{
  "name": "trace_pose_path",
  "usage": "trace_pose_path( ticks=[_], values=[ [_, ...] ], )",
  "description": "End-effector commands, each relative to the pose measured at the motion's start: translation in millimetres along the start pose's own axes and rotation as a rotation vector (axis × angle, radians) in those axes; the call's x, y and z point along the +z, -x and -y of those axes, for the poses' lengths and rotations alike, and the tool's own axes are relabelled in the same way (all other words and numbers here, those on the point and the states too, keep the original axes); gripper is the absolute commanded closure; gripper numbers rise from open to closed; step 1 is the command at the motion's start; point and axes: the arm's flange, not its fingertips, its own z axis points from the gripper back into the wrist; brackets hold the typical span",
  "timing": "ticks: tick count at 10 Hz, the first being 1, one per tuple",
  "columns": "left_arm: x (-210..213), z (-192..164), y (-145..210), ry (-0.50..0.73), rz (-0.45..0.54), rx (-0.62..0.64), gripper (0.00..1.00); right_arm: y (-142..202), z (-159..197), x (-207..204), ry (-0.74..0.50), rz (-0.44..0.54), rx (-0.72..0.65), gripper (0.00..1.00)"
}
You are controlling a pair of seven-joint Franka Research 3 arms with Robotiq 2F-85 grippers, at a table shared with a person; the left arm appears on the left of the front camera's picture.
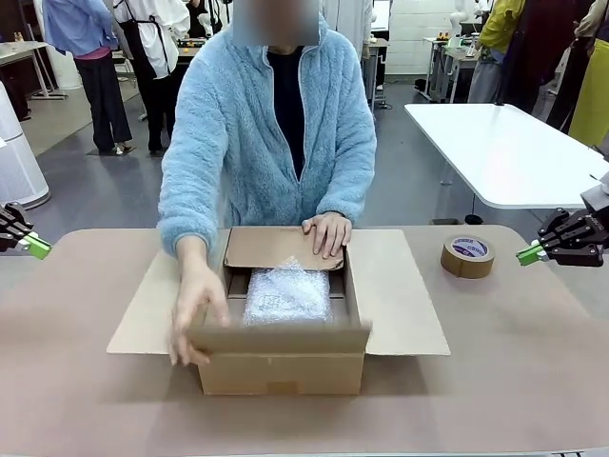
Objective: Wrap the clocks to prevent damage.
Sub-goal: Push the right (or left) flap of the Package Box to close it.
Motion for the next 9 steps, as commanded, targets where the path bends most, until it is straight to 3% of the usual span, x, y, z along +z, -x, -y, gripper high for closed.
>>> trace_pose_path(
  ticks=[1,9],
  values=[
    [0.7,0.1,0.0,-0.001,0.009,-0.004,1.00,-1.6,-4.2,-2.4,0.006,0.019,0.000,0.99],
    [0.7,0.1,0.0,-0.001,0.009,-0.004,1.00,-1.6,-4.2,-2.4,0.006,0.019,0.000,0.99]
  ],
)
